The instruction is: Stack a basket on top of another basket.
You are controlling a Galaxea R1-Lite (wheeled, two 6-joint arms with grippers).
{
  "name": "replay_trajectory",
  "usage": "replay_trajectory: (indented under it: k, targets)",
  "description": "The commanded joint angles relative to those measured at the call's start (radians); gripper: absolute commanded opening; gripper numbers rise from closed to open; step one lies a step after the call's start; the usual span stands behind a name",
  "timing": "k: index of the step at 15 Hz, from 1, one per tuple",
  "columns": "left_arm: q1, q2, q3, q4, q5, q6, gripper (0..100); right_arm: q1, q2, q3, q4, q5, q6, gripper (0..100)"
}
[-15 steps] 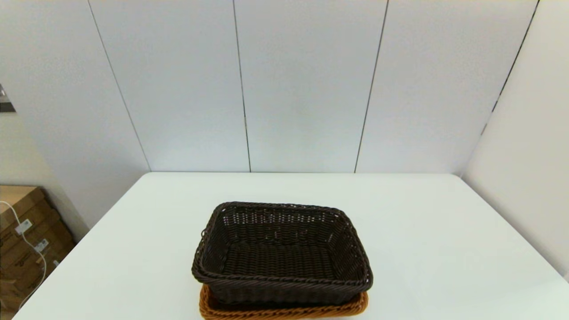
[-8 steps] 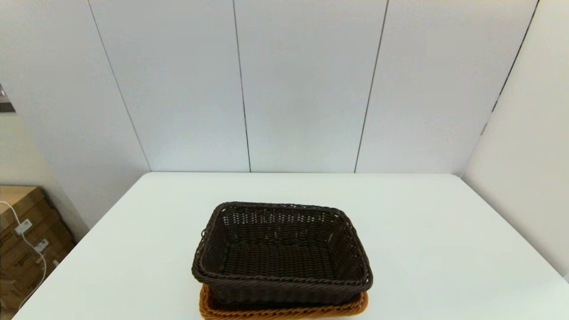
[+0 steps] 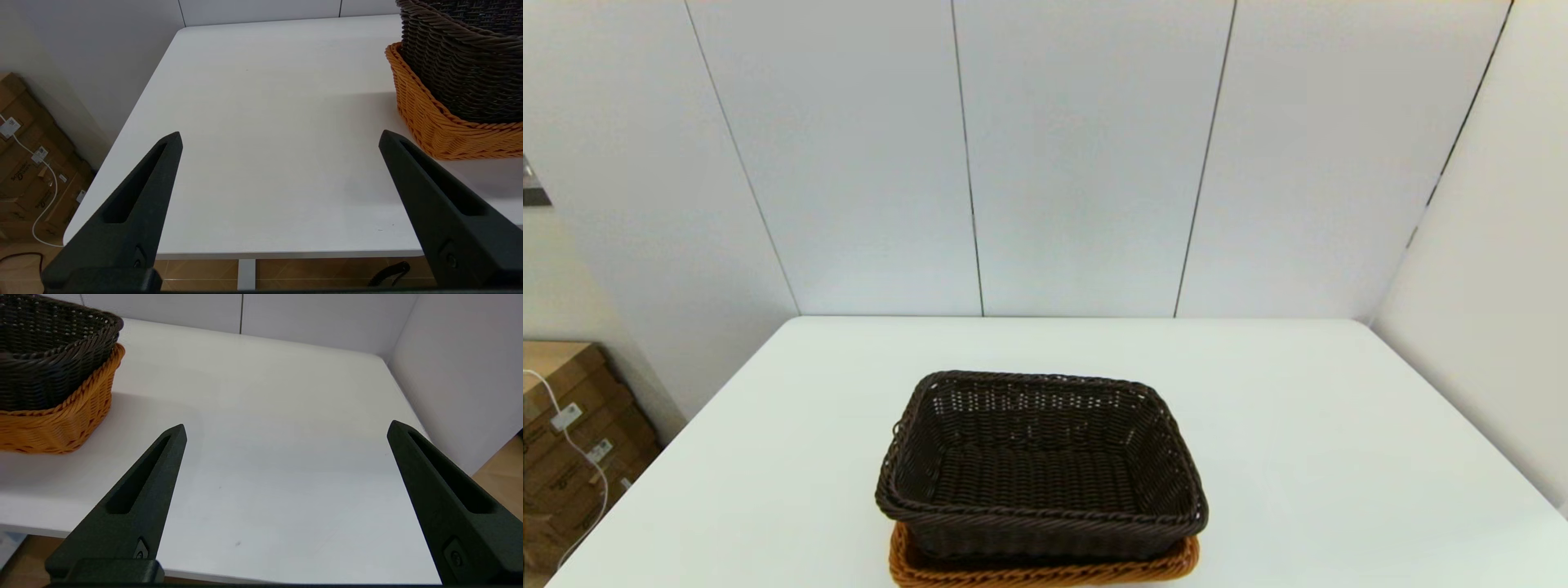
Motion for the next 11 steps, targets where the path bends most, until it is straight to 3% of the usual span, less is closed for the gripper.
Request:
replay_trajectory:
  k: [1, 11]
  targets:
    - [0.0, 0.0, 0.0, 0.002, 0.001, -0.002, 100, 0.0, 0.001, 0.006, 0.0, -0.004, 0.005, 100]
    - [0.0, 0.0, 0.0, 0.002, 0.001, 0.0, 100, 0.0, 0.001, 0.006, 0.0, -0.005, 0.032, 100]
